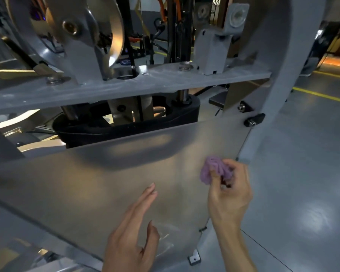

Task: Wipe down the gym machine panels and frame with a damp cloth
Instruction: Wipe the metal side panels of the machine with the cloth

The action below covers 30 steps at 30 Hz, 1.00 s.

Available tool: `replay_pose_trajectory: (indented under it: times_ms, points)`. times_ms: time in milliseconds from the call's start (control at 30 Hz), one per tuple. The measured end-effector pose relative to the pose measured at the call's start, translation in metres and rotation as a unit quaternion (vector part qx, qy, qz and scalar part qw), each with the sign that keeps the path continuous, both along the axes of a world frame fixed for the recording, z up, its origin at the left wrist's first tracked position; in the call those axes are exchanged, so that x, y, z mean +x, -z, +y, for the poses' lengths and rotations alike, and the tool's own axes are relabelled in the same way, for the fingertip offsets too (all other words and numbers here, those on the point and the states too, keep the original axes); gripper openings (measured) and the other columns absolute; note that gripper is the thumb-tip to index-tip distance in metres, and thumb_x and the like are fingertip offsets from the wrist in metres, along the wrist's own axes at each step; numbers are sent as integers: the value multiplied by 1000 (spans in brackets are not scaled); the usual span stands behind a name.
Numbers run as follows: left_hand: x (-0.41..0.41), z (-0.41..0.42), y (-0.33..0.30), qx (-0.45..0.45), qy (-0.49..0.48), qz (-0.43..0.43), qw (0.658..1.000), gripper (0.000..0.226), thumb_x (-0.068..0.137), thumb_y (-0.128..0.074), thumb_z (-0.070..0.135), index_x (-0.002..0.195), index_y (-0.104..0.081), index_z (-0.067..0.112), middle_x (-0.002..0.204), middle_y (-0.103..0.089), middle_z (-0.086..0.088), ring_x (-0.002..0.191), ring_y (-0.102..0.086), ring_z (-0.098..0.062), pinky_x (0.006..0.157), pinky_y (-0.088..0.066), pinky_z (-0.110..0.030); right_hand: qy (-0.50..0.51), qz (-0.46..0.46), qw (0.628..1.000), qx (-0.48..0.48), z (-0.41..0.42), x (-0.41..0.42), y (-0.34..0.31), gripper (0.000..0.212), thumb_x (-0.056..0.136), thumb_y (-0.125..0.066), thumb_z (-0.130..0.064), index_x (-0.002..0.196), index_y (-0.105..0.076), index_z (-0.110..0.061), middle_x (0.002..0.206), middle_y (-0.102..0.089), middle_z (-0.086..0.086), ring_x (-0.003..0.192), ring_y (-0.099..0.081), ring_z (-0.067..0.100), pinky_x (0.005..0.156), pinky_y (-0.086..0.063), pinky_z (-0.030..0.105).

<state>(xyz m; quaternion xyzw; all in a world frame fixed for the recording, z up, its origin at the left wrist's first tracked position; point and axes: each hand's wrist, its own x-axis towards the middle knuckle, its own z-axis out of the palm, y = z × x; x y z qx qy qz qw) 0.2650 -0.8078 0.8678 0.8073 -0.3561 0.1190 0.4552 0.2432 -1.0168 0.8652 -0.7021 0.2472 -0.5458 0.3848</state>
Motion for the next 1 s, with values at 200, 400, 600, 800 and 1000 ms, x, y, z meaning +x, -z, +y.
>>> replay_pose_trajectory:
  times_ms: [200, 400, 600, 800, 1000]
  points:
    - [-5, -16, 1, 15, -2, -1, 1000, 56, 87, -51, 23, 141, -56, 34, 150, -54, 21, 136, -52, 2, 105, -34, -3, -124, 16, 991, -54, 29, 9, 11, 11, 86, -66, -4, 95, -68, -10, 89, -60, -4, 82, -58, 2, 69, -44, 10]
    - [-9, -24, 4, 7, -6, -7, 1000, 54, 87, -51, 22, 139, -59, 34, 149, -56, 19, 136, -54, -1, 107, -35, -5, -5, -33, 999, 30, -45, -9, -1, 14, 92, -66, -28, 97, -59, -38, 90, -64, -3, 76, -62, 18, 63, -42, 9]
    - [-16, -39, 6, 9, 7, -11, 1000, 52, 87, -50, 21, 137, -63, 25, 149, -56, 18, 136, -53, -1, 110, -34, -8, -65, 13, 998, 24, -12, -3, 12, 26, 91, -75, -9, 97, -62, -31, 88, -60, -7, 78, -60, 6, 66, -46, 15]
    - [-19, -45, 5, 2, 3, -10, 1000, 51, 87, -50, 22, 137, -63, 28, 148, -57, 19, 135, -55, -1, 108, -36, -7, -21, 1, 1000, 1, -53, -10, 3, 17, 90, -69, -16, 98, -61, -28, 89, -61, -6, 76, -58, 7, 62, -46, 18]
    - [-21, -43, 14, 19, -1, 4, 1000, 53, 86, -50, 23, 138, -63, 28, 149, -56, 19, 136, -54, -1, 108, -35, -6, -27, 18, 999, 9, -34, -6, 17, 22, 89, -70, -3, 99, -62, -21, 87, -59, -4, 76, -56, 5, 61, -41, 11]
